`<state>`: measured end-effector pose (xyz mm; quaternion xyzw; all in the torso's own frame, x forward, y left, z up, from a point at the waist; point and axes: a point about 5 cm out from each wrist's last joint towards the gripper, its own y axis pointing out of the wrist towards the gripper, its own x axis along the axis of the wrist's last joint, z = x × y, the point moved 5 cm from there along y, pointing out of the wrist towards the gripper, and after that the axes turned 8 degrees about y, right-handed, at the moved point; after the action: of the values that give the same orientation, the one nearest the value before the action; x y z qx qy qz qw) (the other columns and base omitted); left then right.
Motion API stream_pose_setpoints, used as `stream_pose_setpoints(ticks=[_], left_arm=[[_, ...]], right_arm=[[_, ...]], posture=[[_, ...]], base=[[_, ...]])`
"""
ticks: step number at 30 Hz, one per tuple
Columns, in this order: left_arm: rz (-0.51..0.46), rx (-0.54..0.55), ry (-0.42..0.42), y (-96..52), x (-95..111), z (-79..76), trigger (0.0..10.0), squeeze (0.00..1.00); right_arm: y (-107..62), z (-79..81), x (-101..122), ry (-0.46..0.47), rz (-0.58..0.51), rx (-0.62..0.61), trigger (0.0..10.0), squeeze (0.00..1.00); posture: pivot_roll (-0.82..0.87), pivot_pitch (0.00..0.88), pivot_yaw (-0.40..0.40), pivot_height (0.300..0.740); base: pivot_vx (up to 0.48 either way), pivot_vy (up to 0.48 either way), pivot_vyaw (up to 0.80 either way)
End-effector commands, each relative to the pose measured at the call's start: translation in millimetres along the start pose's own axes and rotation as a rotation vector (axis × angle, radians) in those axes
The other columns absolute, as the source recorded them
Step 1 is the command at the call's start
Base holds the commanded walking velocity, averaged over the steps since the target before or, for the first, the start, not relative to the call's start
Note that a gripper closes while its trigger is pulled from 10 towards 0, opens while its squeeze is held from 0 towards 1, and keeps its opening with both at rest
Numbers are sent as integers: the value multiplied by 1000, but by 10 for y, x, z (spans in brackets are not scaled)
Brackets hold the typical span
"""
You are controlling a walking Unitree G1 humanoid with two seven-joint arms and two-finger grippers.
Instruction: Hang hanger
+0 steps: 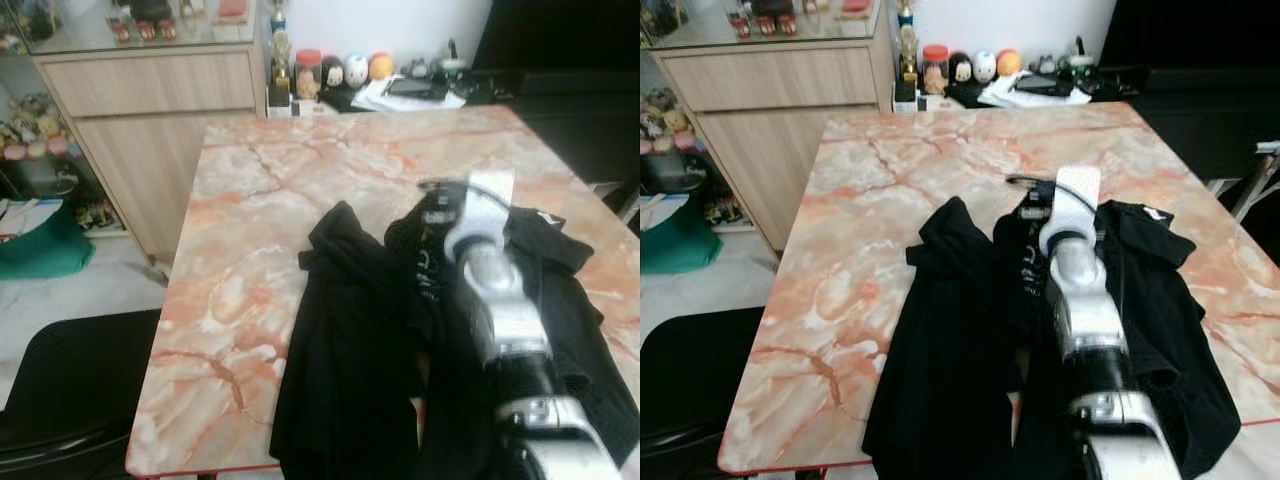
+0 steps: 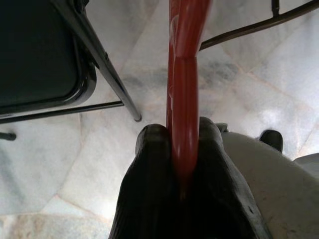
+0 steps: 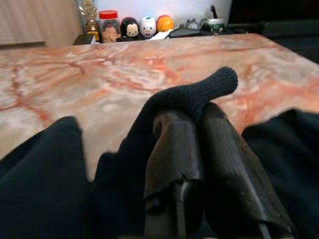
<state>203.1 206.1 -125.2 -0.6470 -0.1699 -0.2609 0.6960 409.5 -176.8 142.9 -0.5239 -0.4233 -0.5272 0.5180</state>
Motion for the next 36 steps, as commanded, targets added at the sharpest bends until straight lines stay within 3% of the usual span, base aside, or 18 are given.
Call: stream_pose_setpoints(ticks=[1, 3, 4, 5, 6, 15, 26, 33, 34, 36], left_arm=[[25, -5, 16, -12, -76, -5, 10000, 0], [27, -6, 16, -12, -80, -10, 10000, 0], [28, -7, 17, -12, -83, -12, 10000, 0], [29, -7, 18, -12, -84, -15, 10000, 0], [29, -8, 18, -12, -84, -17, 10000, 0], [27, -13, 20, -10, -78, -29, 10000, 0], [30, -17, 19, -9, -85, -49, 10000, 0], [27, -14, 19, -12, -90, -41, 10000, 0], [29, -15, 25, -12, -92, -41, 10000, 0], [31, -16, 36, -12, -95, -41, 10000, 0]], right_arm=[[-34, -68, 41, 27, -7, -19, 10000, 0], [-57, -89, 31, 27, -4, -23, 10000, 0], [-74, -98, 66, 37, -18, -29, 10000, 149], [-79, -97, 91, 42, -28, -30, 10000, 624], [-83, -83, 115, 41, -37, -22, 10000, 1000], [-185, -40, 210, 18, -72, -20, 10000, 1000], [-382, -49, -2, 14, 3, -28, 10000, 1000], [-480, -25, 2, 23, -8, -10, 10000, 1000], [-497, -18, -6, 9, -9, -8, 10000, 0], [-534, 8, -50, -25, -11, 11, 10000, 0]], posture=[[-10, 0, 1, 740], [-10, 0, 1, 740], [-12, 0, -2, 740], [-14, 0, -1, 740], [-14, 0, -1, 740], [-11, 0, -4, 740], [-13, 0, -10, 740], [-20, 0, -8, 740], [-20, 0, -8, 740], [-23, 0, -11, 740]], base=[[0, 0, 0], [0, 0, 0], [0, 0, 0], [0, 0, 0], [0, 0, 0], [0, 0, 0], [0, 0, 0], [0, 0, 0], [0, 0, 0], [0, 0, 0]])
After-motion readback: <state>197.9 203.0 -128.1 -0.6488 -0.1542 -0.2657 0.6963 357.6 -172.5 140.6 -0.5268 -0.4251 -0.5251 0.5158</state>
